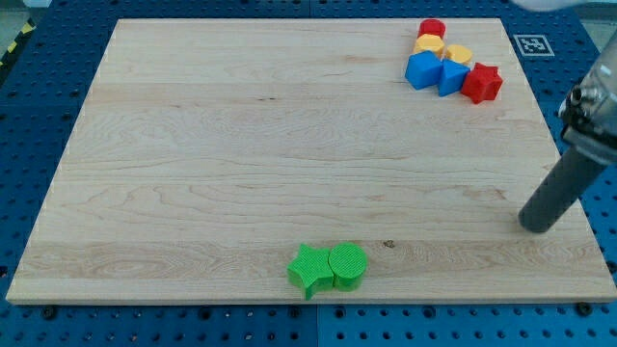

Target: Point at red star

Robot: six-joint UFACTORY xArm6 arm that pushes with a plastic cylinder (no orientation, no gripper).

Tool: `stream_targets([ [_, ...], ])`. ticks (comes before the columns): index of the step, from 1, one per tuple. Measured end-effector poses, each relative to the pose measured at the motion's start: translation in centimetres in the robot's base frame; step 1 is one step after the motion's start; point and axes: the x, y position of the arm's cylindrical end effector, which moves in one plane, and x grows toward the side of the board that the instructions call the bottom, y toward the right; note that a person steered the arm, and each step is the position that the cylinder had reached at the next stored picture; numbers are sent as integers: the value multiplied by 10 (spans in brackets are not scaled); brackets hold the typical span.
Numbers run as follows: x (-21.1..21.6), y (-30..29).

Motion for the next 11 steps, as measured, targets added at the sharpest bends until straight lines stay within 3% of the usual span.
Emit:
stream_targets([
  [1, -32, 19],
  [7, -55, 78],
  [10, -177, 81],
  [11, -187, 57],
])
